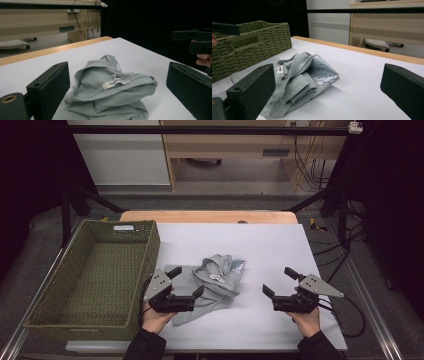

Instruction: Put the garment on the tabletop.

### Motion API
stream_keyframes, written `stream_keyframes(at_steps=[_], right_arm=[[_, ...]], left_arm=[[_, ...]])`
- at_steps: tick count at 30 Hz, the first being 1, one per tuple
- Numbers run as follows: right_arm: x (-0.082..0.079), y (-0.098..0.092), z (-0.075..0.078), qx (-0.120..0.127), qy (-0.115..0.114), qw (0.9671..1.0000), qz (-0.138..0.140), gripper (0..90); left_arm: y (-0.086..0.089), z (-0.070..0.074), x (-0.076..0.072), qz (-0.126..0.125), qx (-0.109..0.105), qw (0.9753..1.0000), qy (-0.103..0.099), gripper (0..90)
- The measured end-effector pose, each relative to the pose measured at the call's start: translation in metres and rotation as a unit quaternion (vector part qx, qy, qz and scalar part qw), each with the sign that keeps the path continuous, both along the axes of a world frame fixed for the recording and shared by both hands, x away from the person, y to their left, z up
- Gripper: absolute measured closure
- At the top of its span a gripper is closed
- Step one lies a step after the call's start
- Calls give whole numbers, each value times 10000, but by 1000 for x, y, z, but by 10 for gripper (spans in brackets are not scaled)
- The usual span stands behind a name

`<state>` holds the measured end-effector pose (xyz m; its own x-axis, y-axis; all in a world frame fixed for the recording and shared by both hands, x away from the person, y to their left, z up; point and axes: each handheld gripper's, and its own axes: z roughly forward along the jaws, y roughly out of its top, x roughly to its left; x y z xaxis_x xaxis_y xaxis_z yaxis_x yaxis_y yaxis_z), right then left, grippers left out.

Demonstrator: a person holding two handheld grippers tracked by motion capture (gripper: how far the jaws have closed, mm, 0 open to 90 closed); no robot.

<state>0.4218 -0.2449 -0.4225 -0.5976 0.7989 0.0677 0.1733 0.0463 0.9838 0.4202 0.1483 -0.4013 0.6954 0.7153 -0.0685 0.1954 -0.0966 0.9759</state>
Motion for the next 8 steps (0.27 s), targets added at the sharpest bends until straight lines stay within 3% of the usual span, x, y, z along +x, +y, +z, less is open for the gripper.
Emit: stream_keyframes(at_steps=[8], right_arm=[[0, -1, 0, 3, 18, 10000, -8, 4]], left_arm=[[9, -2, 0, 85, 16, 10000, 29, 40]])
